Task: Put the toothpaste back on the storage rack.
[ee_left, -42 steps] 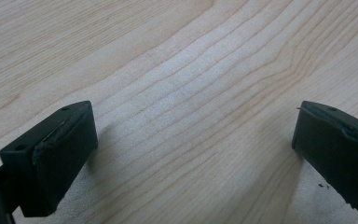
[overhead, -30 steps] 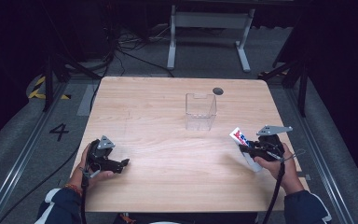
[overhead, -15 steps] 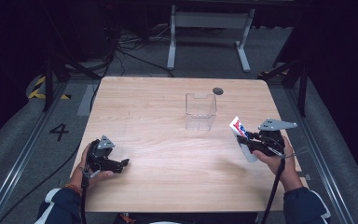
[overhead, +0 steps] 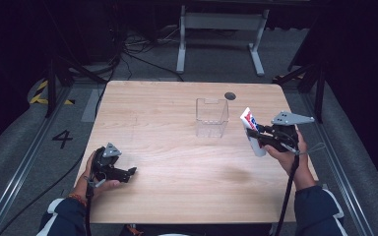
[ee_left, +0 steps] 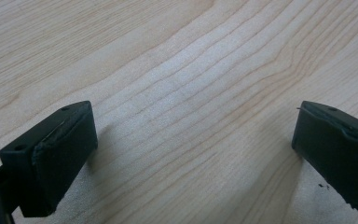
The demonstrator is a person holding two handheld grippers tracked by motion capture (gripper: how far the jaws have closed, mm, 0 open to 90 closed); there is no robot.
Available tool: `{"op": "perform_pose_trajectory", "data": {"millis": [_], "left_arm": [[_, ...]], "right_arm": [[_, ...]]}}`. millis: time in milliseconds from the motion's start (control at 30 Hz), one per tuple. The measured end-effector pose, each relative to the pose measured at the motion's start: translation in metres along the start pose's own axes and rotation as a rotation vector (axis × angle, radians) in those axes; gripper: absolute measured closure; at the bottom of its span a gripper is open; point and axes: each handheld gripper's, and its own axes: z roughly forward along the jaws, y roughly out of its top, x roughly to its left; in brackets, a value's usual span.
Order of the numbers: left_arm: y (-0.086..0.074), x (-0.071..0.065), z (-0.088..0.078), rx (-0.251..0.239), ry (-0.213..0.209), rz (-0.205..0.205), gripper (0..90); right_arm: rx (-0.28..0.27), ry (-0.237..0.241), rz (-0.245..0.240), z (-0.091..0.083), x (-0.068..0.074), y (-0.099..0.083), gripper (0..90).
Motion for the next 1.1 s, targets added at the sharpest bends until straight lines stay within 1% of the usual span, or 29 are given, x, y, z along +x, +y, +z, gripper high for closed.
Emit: {"op": "perform_pose_trajectory", "data": {"millis": [267,433,533,800,1100], "left_arm": [[0.000,0.000,0.000,-0.001,-0.001,-0.001,0.5],[0.000,0.000,0.000,0.000,-0.002,0.000,0.5],[0.000,0.000,0.000,-0.001,-0.002,0.000,0.5],[0.000,0.000,0.000,-0.001,-0.001,-0.001,0.5],[0.000,0.000,0.000,0.000,-0.002,0.001,0.5]], "right_arm": [[-0.026,0.007,-0.001,0.002,-0.003,0.016,69.9],[-0.047,0.004,-0.017,0.004,-0.002,0.030,69.9],[-0.058,0.000,-0.018,0.005,-0.001,0.034,69.8],[-0.082,0.006,-0.034,0.013,0.002,0.048,69.8],[-0.107,0.017,-0.035,0.025,0.005,0.060,69.9]]}}
